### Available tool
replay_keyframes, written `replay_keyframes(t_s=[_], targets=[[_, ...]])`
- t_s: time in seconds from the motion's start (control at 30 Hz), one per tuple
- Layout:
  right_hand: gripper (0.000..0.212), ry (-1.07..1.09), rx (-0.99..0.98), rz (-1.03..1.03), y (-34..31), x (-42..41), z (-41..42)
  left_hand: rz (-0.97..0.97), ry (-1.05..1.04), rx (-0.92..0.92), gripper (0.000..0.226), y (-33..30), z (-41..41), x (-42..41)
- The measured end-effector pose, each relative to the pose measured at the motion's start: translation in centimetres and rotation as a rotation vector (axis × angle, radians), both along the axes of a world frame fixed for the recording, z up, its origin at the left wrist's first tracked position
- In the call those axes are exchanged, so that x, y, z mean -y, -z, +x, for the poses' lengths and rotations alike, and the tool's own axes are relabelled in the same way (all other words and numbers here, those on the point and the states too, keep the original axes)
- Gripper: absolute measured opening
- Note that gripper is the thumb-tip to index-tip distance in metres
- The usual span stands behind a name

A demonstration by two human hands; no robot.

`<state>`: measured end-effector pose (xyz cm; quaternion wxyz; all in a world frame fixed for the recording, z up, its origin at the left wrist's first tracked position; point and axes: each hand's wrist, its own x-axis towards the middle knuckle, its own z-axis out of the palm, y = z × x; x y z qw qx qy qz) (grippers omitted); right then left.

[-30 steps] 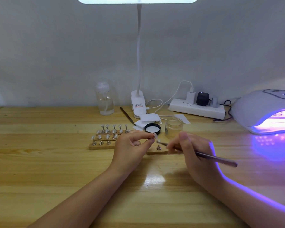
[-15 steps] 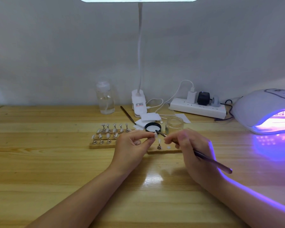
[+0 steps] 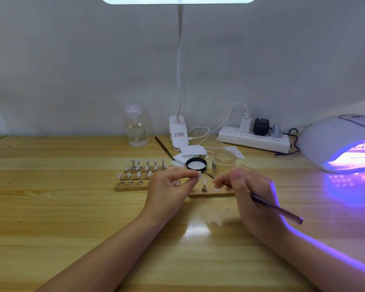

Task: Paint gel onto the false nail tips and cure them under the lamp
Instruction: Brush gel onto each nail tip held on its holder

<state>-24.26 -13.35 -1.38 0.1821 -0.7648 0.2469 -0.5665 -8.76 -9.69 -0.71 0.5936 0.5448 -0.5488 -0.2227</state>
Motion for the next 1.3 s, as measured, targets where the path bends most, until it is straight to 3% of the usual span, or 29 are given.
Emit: replay_keyframes(t_s=[0.17, 0.57, 0.7, 0.83, 0.97, 1.13, 1.3], targets=[[0.051, -0.054, 0.031, 0.098, 0.17, -0.04, 0.07, 0.004, 0.003, -0.007, 0.026, -0.1, -0.11, -0.09], [0.046, 0.006, -0.007, 0.019, -0.12, -0.15, 0.09, 0.028, -0.001, -0.021, 0.021, -0.16, -0.17, -0.15], [0.053, -0.042, 0.02, 0.154, 0.07, -0.18, 0.14, 0.034, -0.008, -0.011, 0.023, -0.13, -0.11, -0.2], [0.048, 0.016, -0.012, -0.002, -0.22, -0.16, 0.19, 0.035, -0.02, -0.002, 0.024, -0.12, -0.12, -0.11], [0.053, -0.02, 0.017, 0.113, 0.02, -0.11, 0.13, 0.033, -0.018, 0.0, 0.025, -0.09, -0.04, -0.12], [0.047, 0.032, -0.033, -0.015, -0.14, -0.07, 0.24, 0.031, -0.016, 0.001, 0.024, -0.1, -0.1, -0.09], [0.054, -0.025, 0.023, 0.064, 0.01, -0.12, 0.01, 0.026, -0.003, -0.001, 0.025, -0.13, -0.11, -0.15]])
